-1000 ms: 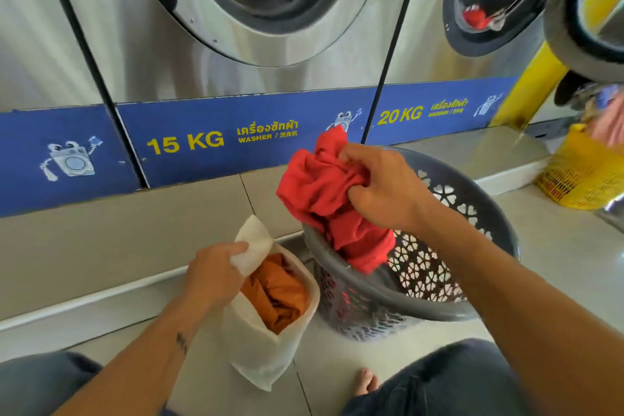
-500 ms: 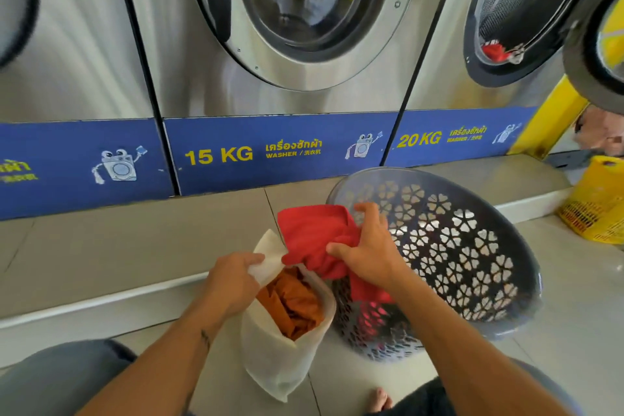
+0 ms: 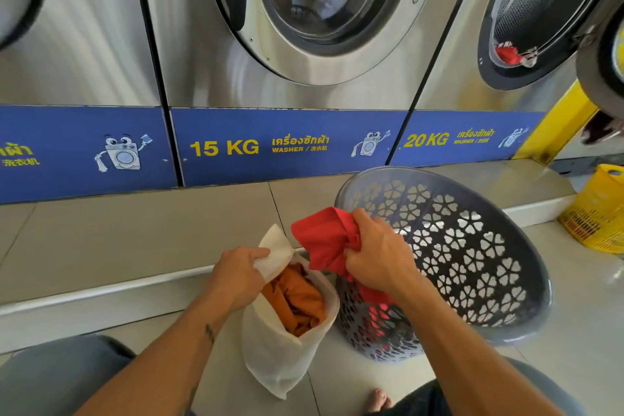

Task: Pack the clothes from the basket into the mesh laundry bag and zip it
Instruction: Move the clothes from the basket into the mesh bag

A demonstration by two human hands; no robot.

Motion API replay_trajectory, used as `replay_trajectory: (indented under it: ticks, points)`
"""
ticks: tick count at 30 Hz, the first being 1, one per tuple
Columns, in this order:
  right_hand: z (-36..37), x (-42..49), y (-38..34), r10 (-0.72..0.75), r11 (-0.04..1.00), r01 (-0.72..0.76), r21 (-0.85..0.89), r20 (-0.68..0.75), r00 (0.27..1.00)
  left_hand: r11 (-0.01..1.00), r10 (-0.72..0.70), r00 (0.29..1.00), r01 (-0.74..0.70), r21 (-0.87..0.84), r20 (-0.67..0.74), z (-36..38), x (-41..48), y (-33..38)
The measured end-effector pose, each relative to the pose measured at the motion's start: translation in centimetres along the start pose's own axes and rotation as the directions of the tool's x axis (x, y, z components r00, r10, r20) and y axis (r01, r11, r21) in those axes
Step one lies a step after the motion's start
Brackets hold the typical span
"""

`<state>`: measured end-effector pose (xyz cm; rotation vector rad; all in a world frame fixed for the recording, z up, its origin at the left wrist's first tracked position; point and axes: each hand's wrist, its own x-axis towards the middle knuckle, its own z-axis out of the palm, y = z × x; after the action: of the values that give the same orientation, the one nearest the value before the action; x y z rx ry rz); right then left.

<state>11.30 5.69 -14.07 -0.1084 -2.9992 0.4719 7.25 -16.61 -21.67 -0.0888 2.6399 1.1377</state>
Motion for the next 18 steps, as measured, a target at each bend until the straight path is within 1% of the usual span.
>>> replay_trajectory:
  ticks: [3,4,6,7,9,10,11,12,13,14,15,16,17,18]
  points:
    - [-1.2,-0.6,-1.5,-0.087,0.988,0.06,-0.145,-0.193,0.977,1.0,-0.009,1.0,0.009,-0.022,0.003,-0.1,-0.1,-0.2]
    - [-1.5,-0.8,-2.1,-0.127,0.981,0.084,-0.174,-0.253,0.959,0.999,-0.014,1.0,0.014,-0.029,0.006,-0.2,-0.1,-0.3]
    - [-1.9,-1.2,-3.3,-0.239,0.963,0.168,-0.213,-0.375,0.896,0.998,-0.022,1.0,0.023,-0.058,0.011,-0.5,-0.3,-0.5]
    - [-1.9,-1.5,-4.0,-0.296,0.949,0.216,-0.23,-0.41,0.863,0.997,-0.022,1.0,0.022,-0.074,0.012,-0.7,-0.4,-0.6]
    - [-1.0,-2.0,-5.5,-0.4,0.909,0.302,-0.286,-0.401,0.824,0.996,-0.003,1.0,0.003,-0.091,0.003,-1.2,-0.7,-0.8]
    - [0.1,-2.2,-6.0,-0.438,0.887,0.332,-0.321,-0.357,0.825,0.996,0.012,1.0,-0.012,-0.089,-0.004,-1.5,-0.8,-0.8]
    - [1.4,-2.3,-6.4,-0.466,0.86,0.358,-0.363,-0.276,0.841,0.996,0.021,1.0,-0.022,-0.088,-0.013,-1.7,-0.9,-0.9]
    - [2.9,-2.5,-6.5,-0.479,0.822,0.386,-0.419,-0.143,0.866,0.995,0.022,1.0,-0.024,-0.094,-0.021,-1.8,-1.1,-1.0]
    - [4.3,-2.7,-6.5,-0.462,0.775,0.416,-0.475,0.021,0.886,0.995,0.012,1.0,-0.014,-0.099,-0.021,-1.9,-1.2,-1.0]
    - [5.4,-3.0,-6.3,-0.426,0.742,0.45,-0.496,0.169,0.889,0.995,0.009,1.0,-0.011,-0.099,-0.024,-2.0,-1.2,-1.1]
    - [6.1,-3.2,-6.0,-0.386,0.743,0.474,-0.472,0.275,0.88,0.995,0.007,1.0,-0.009,-0.096,-0.025,-2.1,-1.2,-1.2]
    - [6.1,-3.2,-5.6,-0.361,0.77,0.486,-0.415,0.345,0.867,0.995,0.006,1.0,-0.008,-0.099,-0.022,-2.1,-1.2,-1.4]
    - [5.4,-3.1,-5.3,-0.358,0.81,0.486,-0.328,0.379,0.853,0.995,0.003,1.0,-0.005,-0.104,-0.015,-2.1,-1.2,-1.4]
    - [4.3,-2.9,-5.2,-0.37,0.856,0.465,-0.225,0.361,0.856,0.994,0.002,1.0,-0.004,-0.105,-0.012,-2.1,-1.0,-1.5]
